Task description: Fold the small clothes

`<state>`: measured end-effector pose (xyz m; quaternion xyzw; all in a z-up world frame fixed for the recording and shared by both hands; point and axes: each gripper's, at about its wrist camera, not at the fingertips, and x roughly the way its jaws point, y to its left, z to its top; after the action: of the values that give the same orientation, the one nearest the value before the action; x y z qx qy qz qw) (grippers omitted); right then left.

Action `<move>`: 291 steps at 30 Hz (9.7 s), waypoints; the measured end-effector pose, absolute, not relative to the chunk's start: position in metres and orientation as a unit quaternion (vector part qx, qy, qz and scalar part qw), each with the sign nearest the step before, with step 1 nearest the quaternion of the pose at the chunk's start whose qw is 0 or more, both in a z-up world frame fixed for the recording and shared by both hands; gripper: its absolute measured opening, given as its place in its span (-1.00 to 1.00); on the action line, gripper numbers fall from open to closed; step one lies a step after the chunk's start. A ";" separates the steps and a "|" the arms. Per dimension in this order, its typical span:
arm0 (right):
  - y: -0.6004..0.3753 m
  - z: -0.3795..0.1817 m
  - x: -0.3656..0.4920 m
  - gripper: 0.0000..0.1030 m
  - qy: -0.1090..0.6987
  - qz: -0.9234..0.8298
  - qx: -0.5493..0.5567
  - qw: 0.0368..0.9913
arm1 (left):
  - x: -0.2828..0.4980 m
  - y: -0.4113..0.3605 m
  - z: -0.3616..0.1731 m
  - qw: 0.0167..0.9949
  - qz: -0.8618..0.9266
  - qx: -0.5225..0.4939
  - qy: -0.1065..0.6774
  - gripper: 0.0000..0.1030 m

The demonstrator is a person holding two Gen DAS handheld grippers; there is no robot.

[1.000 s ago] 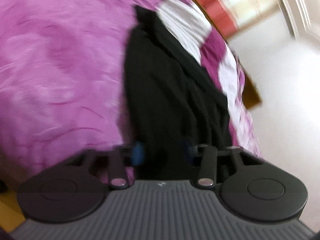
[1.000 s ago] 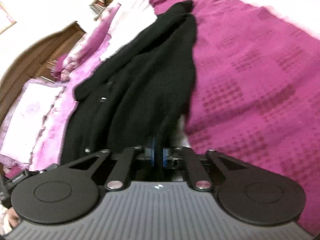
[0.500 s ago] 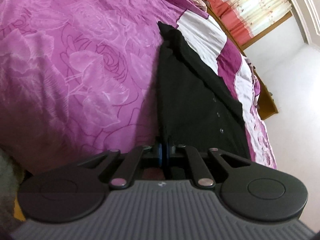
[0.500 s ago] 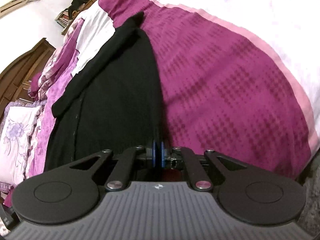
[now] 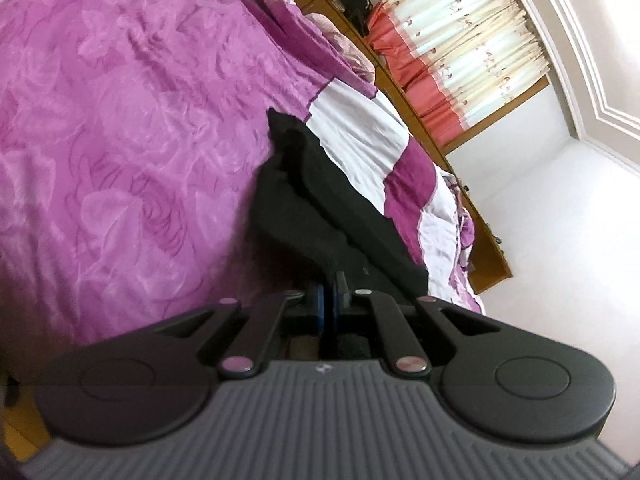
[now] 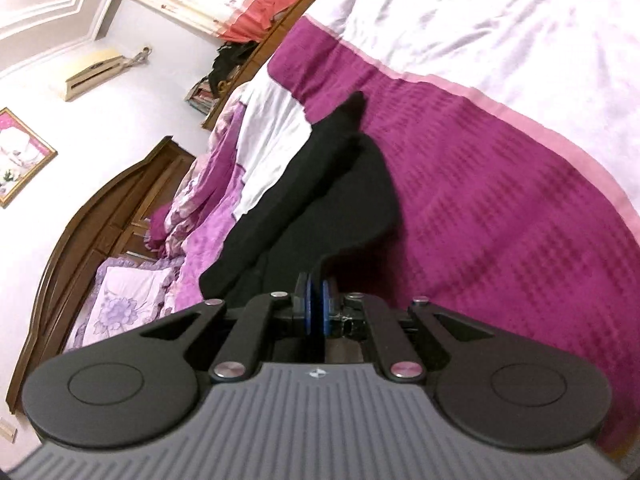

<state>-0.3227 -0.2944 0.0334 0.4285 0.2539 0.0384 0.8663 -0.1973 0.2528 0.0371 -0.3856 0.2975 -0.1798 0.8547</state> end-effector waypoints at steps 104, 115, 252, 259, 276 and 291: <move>-0.361 -0.020 0.102 0.95 0.121 -0.038 0.394 0.910 | 0.196 0.189 -0.017 0.889 -0.092 -0.393 0.215 1.00; -0.339 0.022 0.067 1.00 0.231 -0.167 0.213 0.934 | 0.113 0.170 0.059 0.912 -0.066 -0.271 0.301 0.99; -0.429 0.036 -0.067 0.94 0.391 -0.069 0.480 0.782 | 0.005 -0.158 0.029 0.919 -0.275 0.029 0.280 -0.65; -0.422 -0.009 0.004 1.00 0.315 0.040 0.596 0.738 | -0.007 -0.162 0.023 0.918 -0.295 0.082 0.252 -0.66; -0.385 0.001 0.060 0.62 0.368 0.075 0.416 0.828 | 0.004 -0.143 -0.004 0.907 -0.300 -0.072 0.287 -0.65; -0.382 -0.010 0.079 -0.23 0.365 0.074 0.412 0.832 | 0.001 -0.148 -0.001 0.910 -0.288 -0.065 0.291 -0.65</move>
<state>0.0792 -0.3824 -0.0097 0.4118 0.3649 0.0739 0.8318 0.0013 -0.1478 -0.0010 -0.0654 0.2912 -0.2876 0.9101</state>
